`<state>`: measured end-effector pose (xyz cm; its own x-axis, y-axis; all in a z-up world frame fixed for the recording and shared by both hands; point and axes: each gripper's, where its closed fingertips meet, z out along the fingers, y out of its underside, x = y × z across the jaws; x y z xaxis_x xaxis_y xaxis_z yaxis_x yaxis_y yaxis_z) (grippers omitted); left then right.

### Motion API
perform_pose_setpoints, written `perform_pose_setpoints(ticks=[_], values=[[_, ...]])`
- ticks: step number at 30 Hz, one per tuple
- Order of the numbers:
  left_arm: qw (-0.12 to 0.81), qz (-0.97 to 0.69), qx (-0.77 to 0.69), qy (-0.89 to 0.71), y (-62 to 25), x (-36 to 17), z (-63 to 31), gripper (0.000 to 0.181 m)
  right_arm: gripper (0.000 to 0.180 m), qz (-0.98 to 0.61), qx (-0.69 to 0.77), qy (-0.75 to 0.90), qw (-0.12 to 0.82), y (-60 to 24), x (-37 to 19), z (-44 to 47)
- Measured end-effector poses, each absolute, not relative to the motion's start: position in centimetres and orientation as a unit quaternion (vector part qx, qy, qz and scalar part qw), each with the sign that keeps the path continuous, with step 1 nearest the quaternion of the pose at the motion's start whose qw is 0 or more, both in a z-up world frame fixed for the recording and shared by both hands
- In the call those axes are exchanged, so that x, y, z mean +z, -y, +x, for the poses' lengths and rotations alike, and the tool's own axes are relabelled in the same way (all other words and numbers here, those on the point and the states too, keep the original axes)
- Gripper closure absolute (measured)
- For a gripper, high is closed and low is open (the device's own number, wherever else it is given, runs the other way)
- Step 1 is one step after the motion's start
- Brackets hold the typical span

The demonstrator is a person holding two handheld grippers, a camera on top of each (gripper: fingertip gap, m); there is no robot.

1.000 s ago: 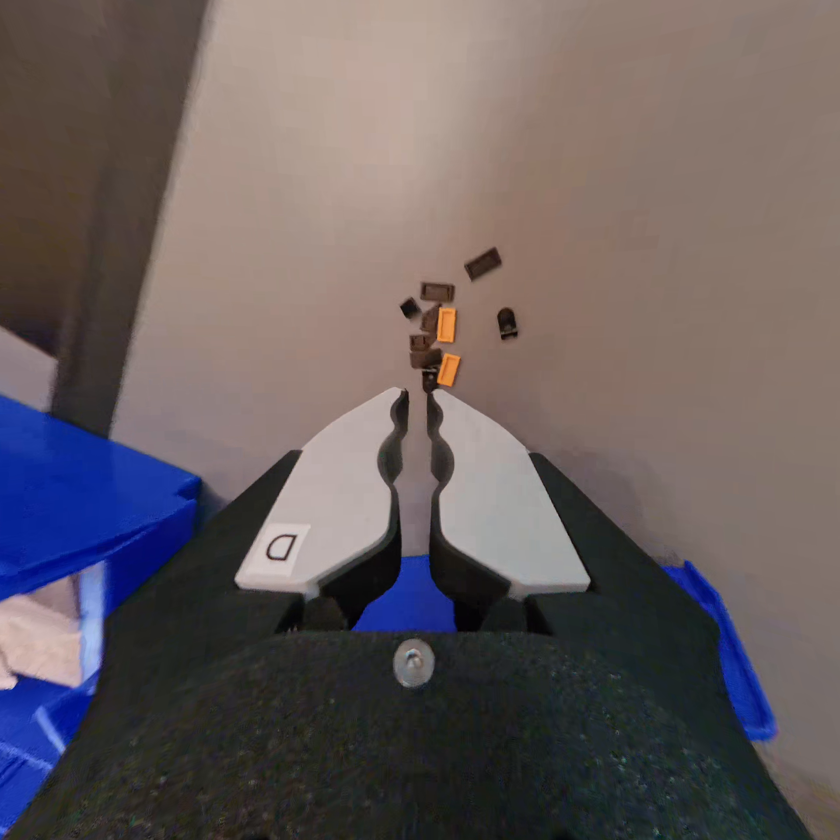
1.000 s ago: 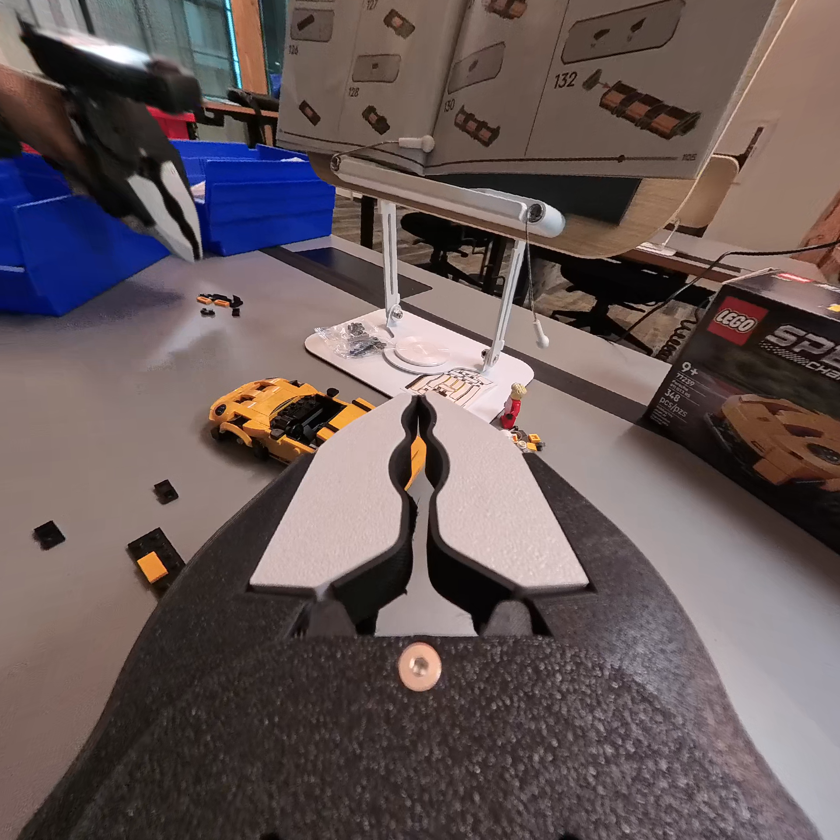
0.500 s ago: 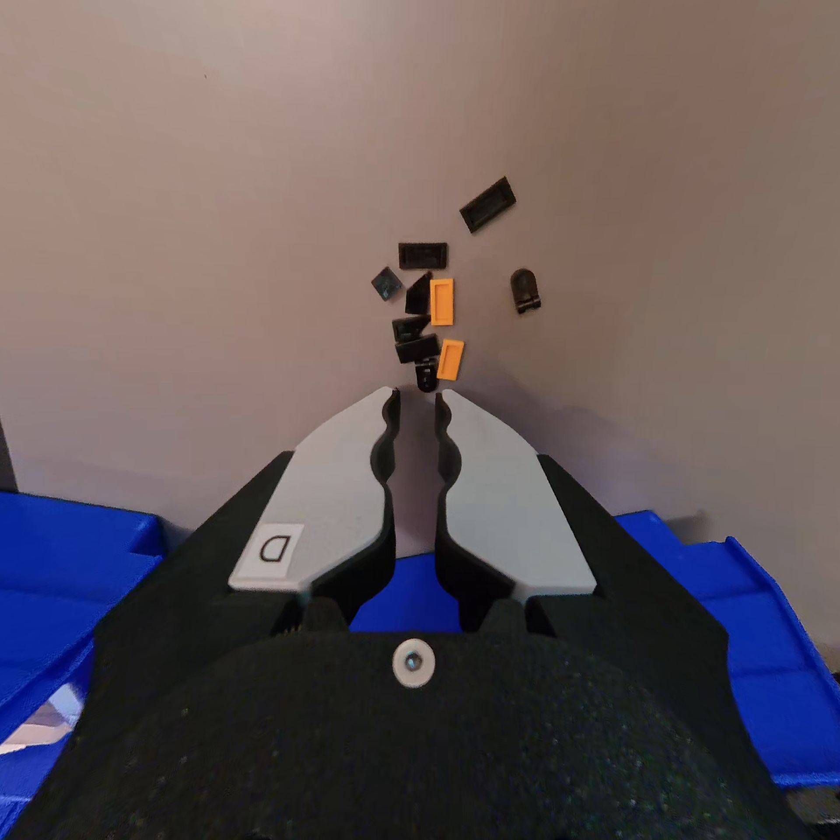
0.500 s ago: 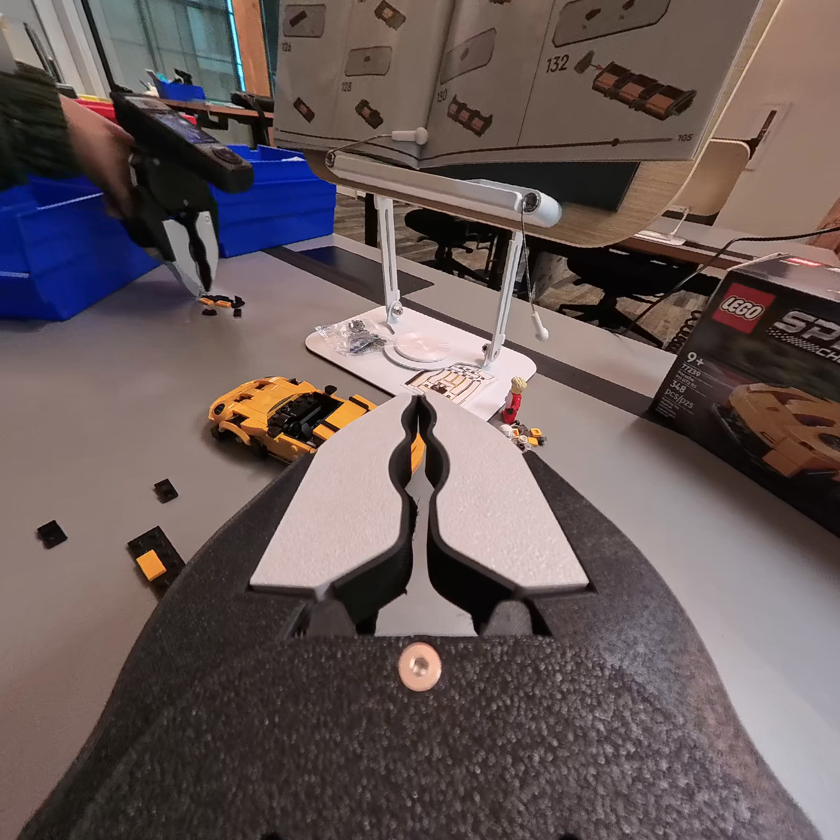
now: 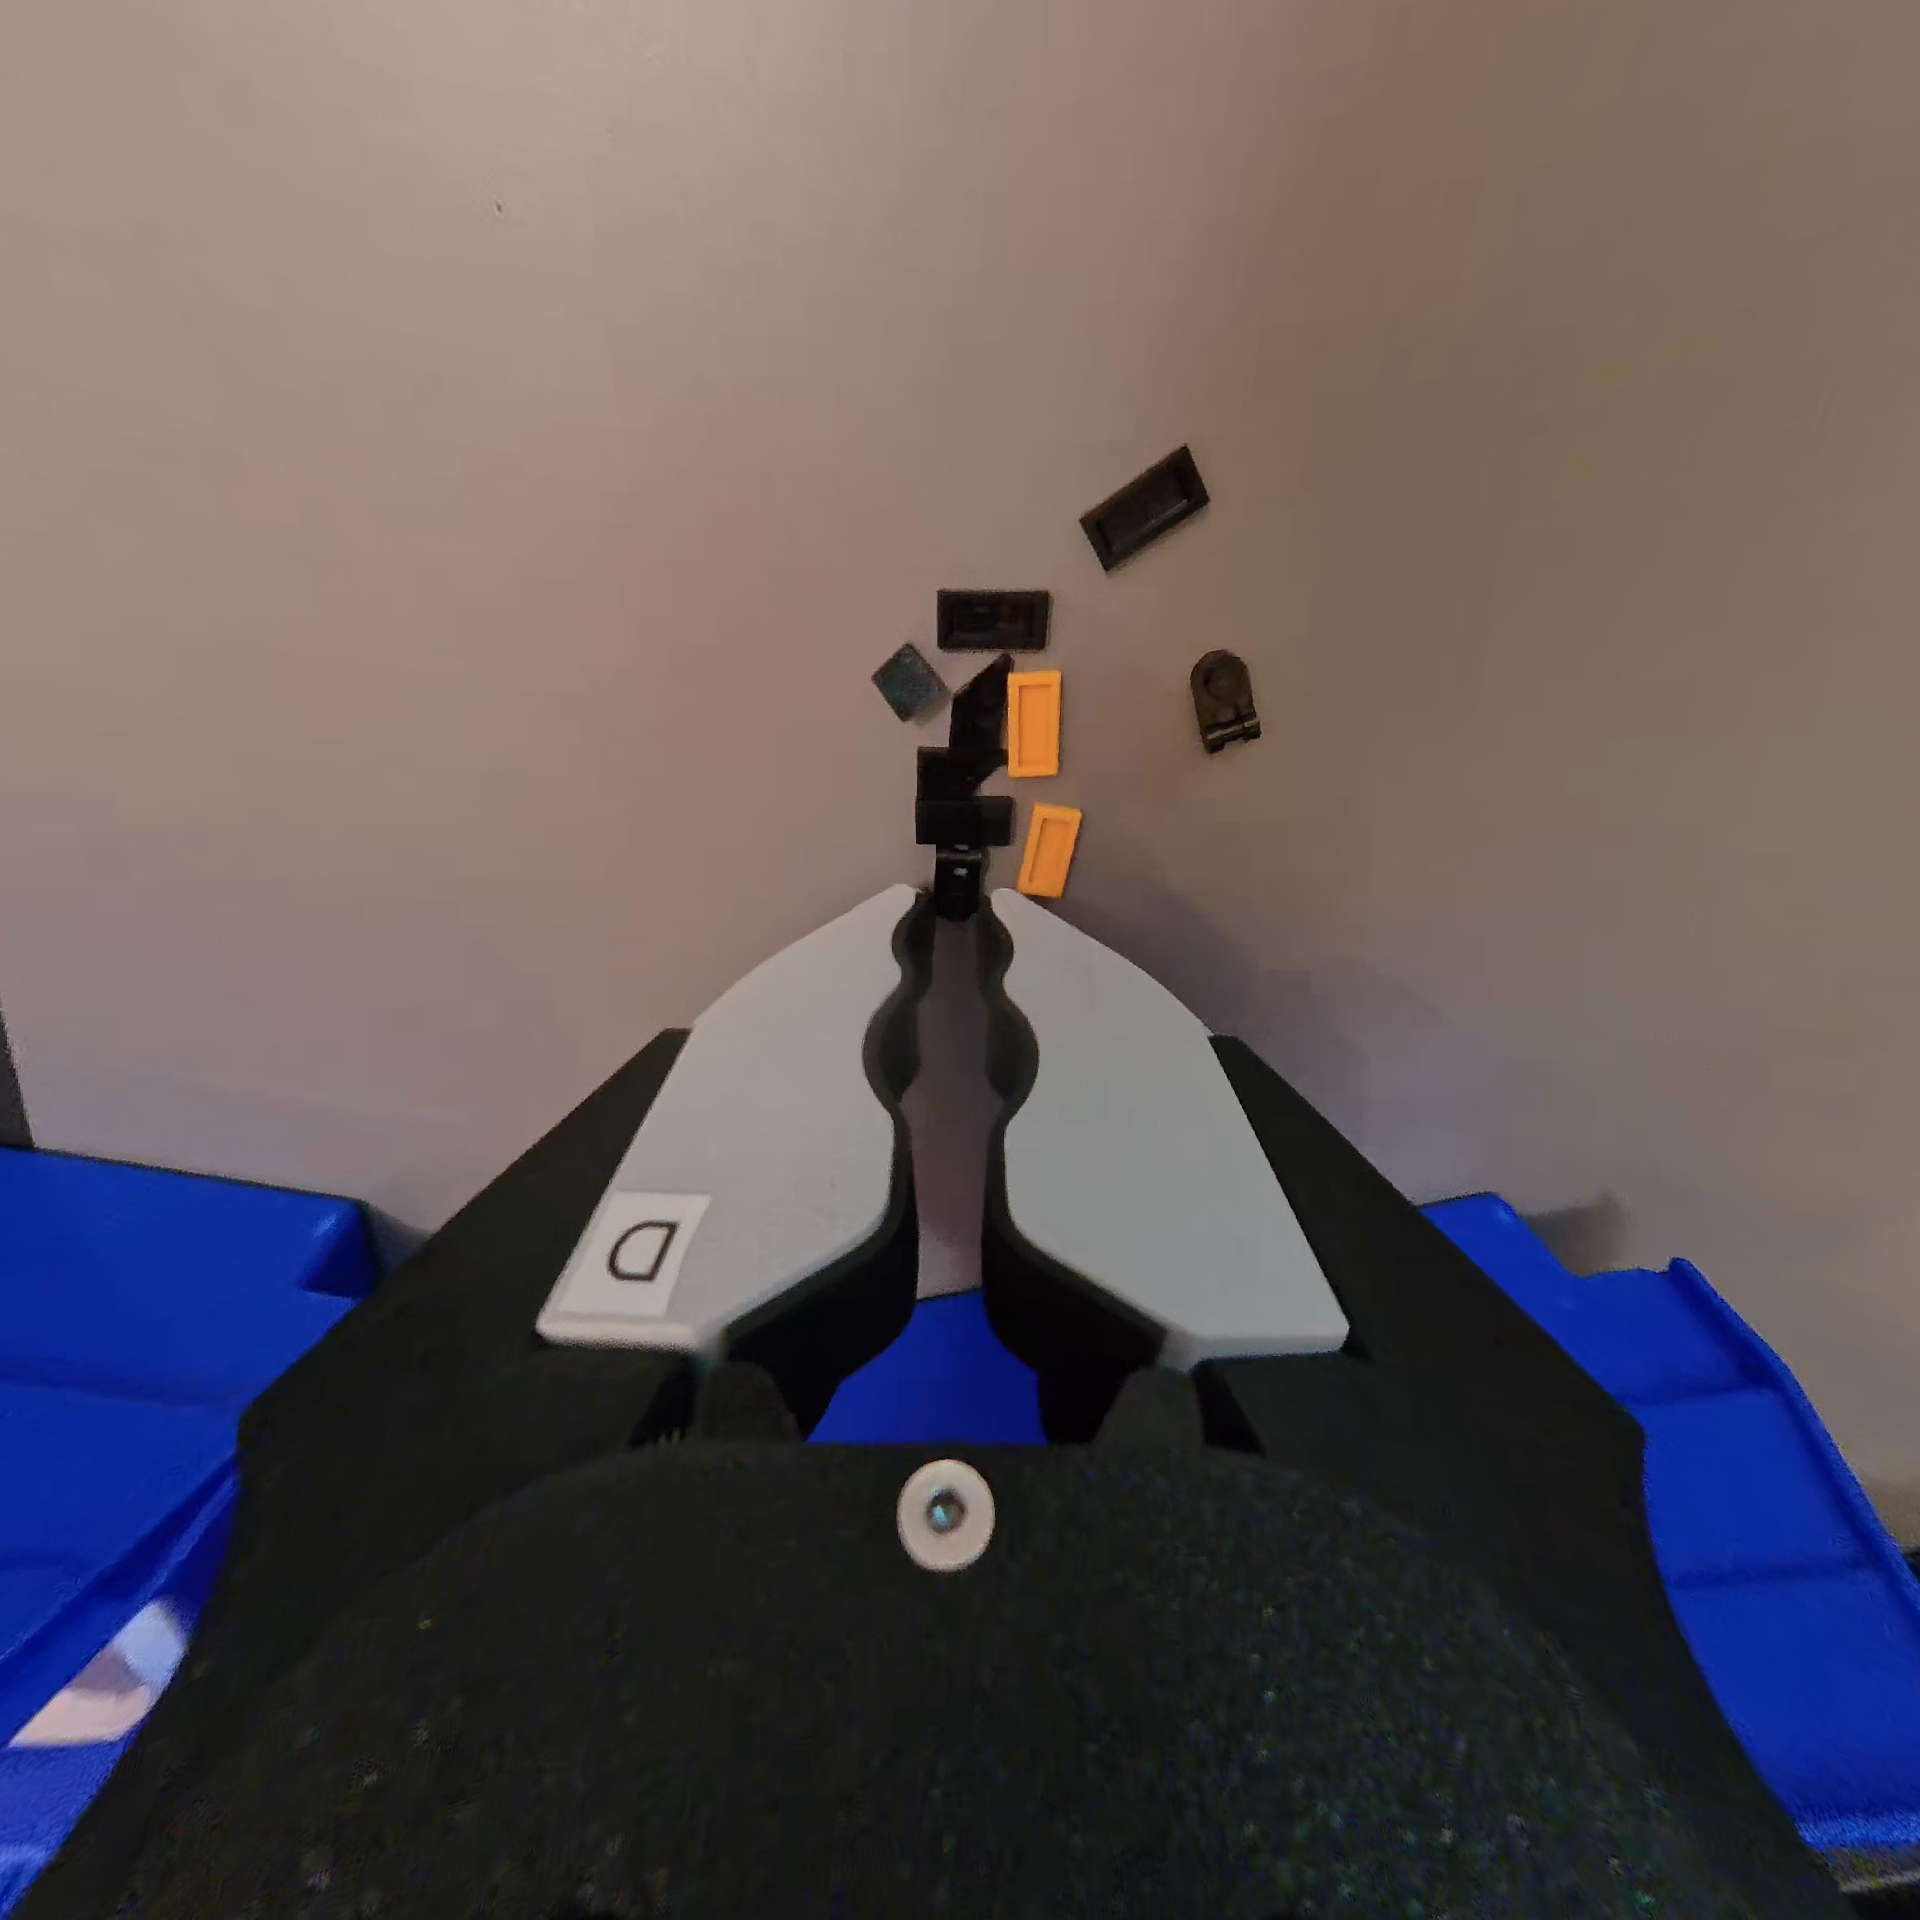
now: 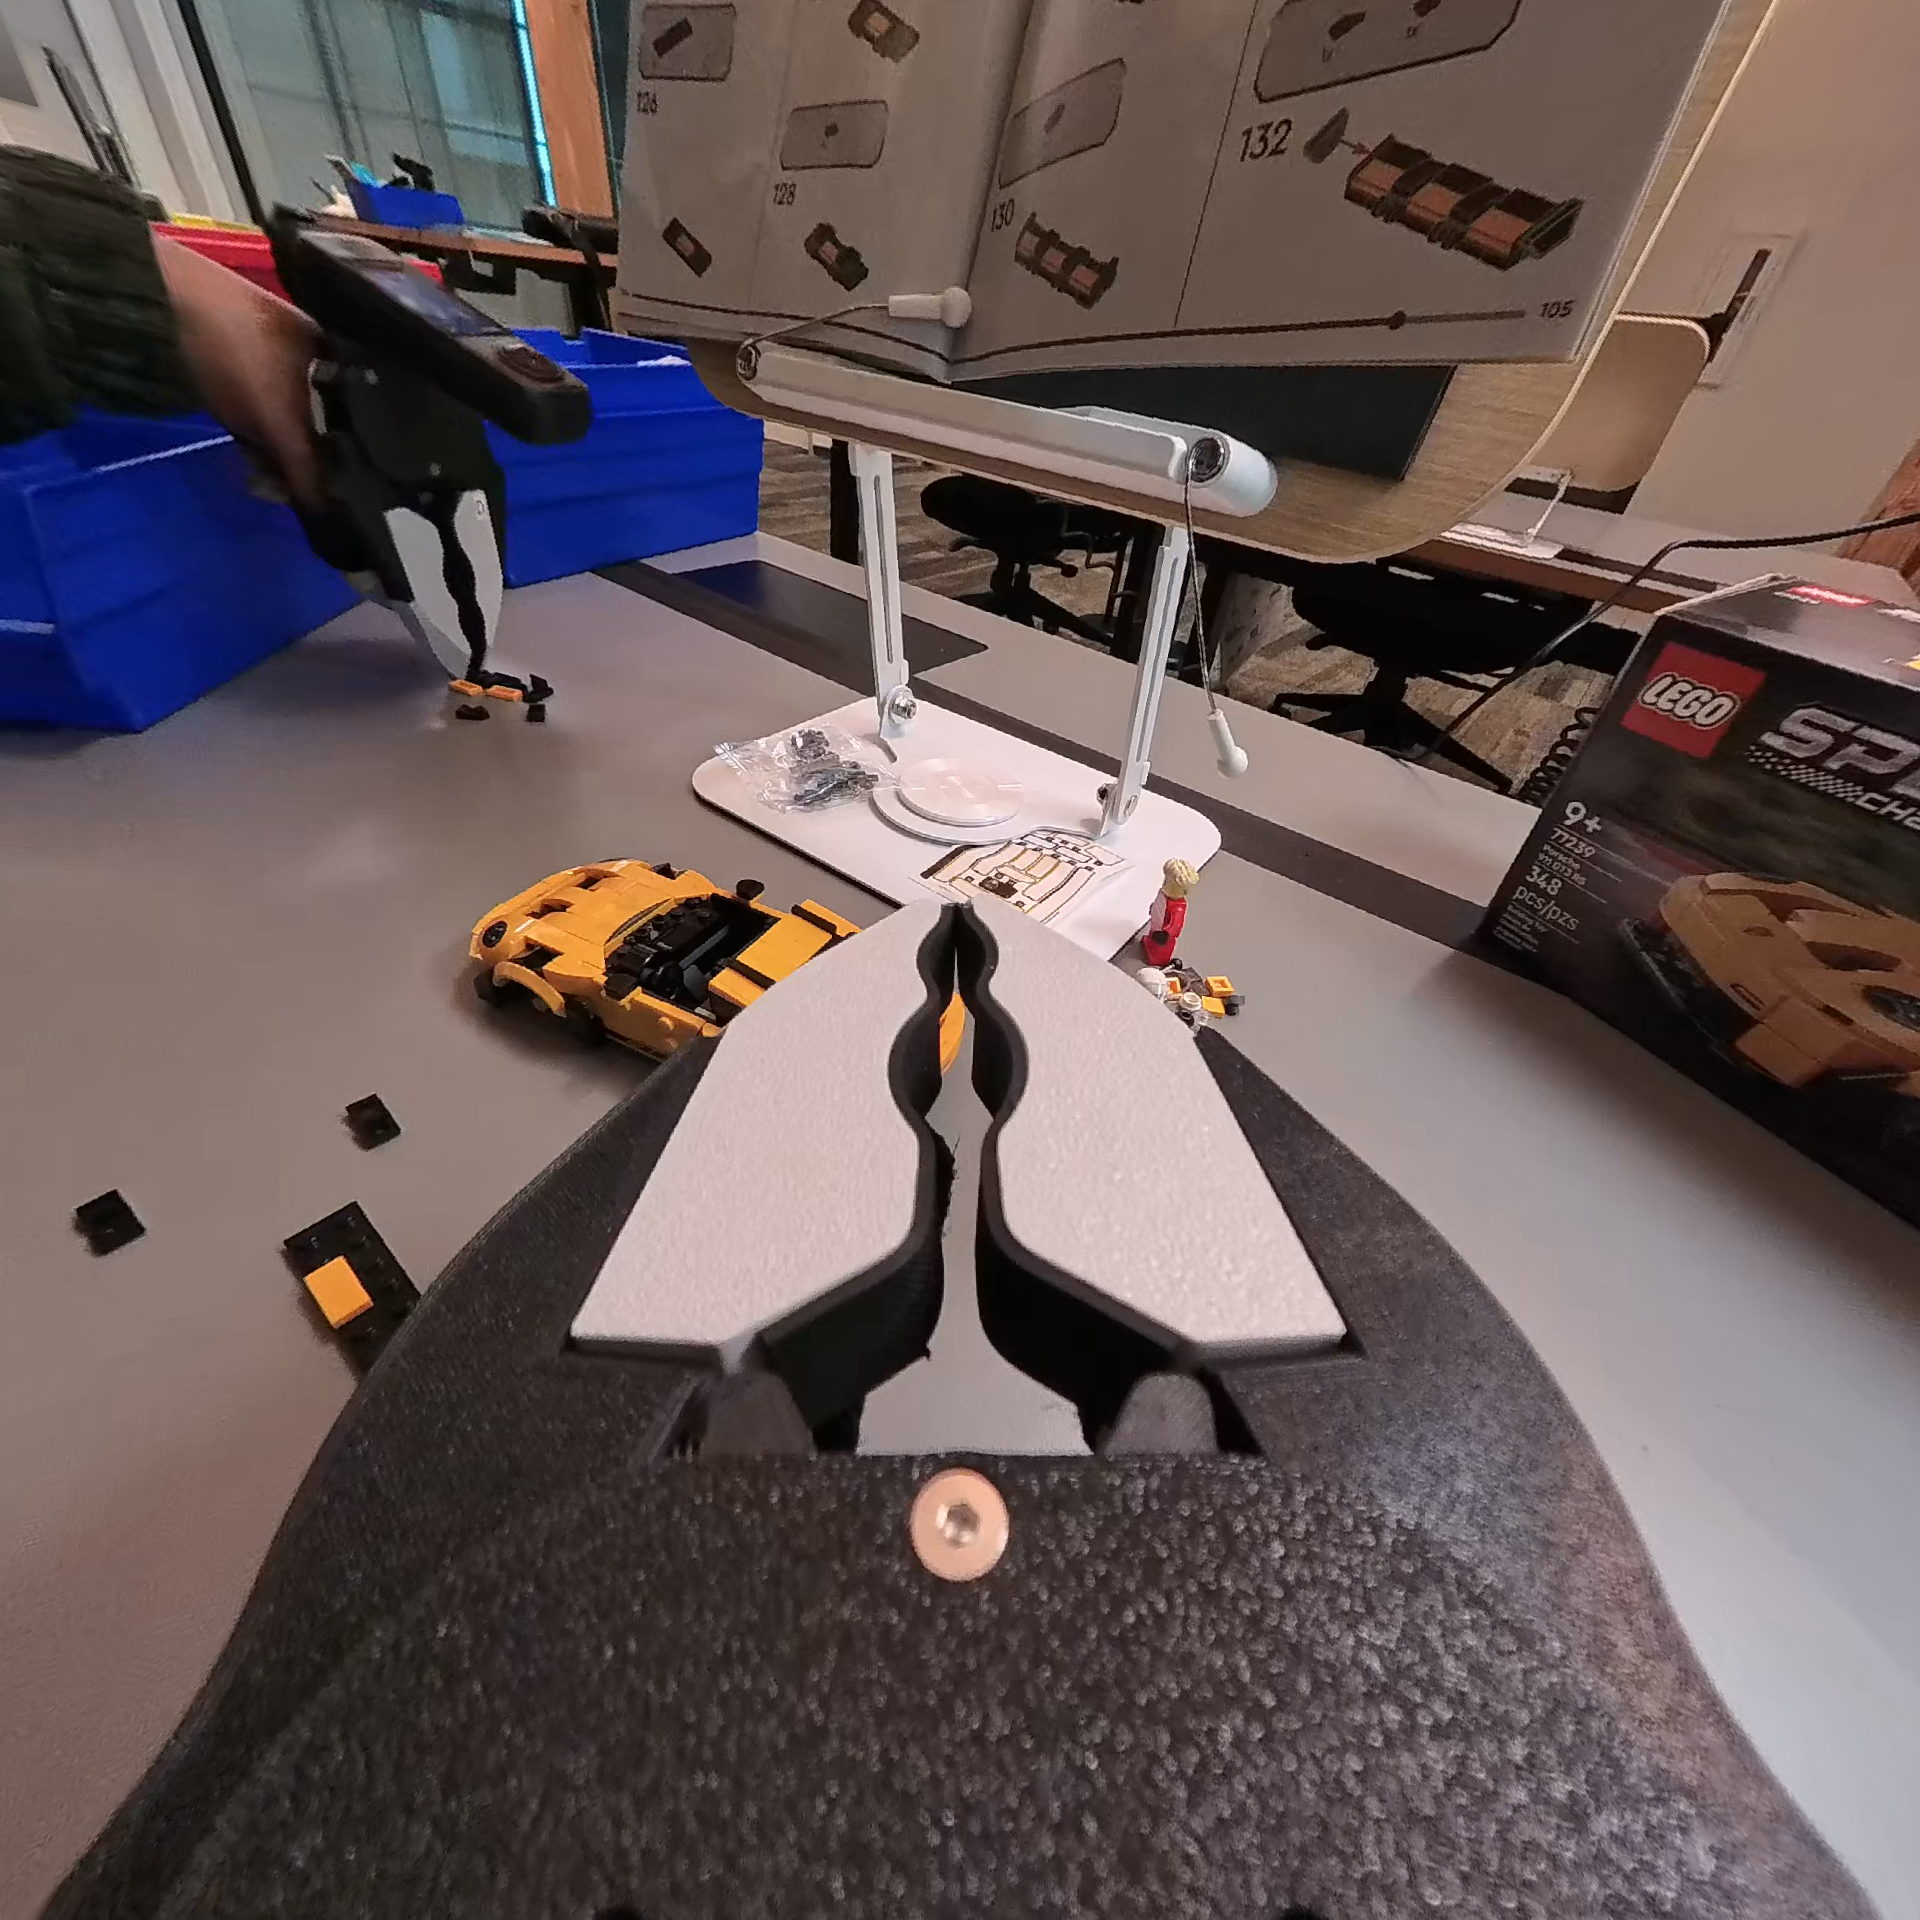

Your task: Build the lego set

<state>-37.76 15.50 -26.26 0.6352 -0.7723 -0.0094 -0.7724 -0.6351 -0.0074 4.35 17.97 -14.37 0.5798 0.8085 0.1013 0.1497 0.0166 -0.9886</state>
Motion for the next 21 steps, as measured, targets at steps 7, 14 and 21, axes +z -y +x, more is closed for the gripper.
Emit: perform_pose_setpoints(ticks=[7, 14, 21], values=[[0.097, -0.858, -0.032, -0.503, -12.8, -20.2, -28.9, 0.174, 0.180, -0.640, 0.276, 0.372, 0.614, -17.7, -13.9, 4.3], [0.101, -0.727, -0.088, -0.673, -5.6, -22.4, -12.1, 0.173, 0.180, -0.629, 0.263, 0.383, 0.624, -17.2, -13.4, 4.5], [0.070, -0.687, -0.100, -0.716, -3.8, -25.8, -7.3, 0.173, 0.180, -0.620, 0.257, 0.382, 0.635, -17.2, -12.6, 5.2]])
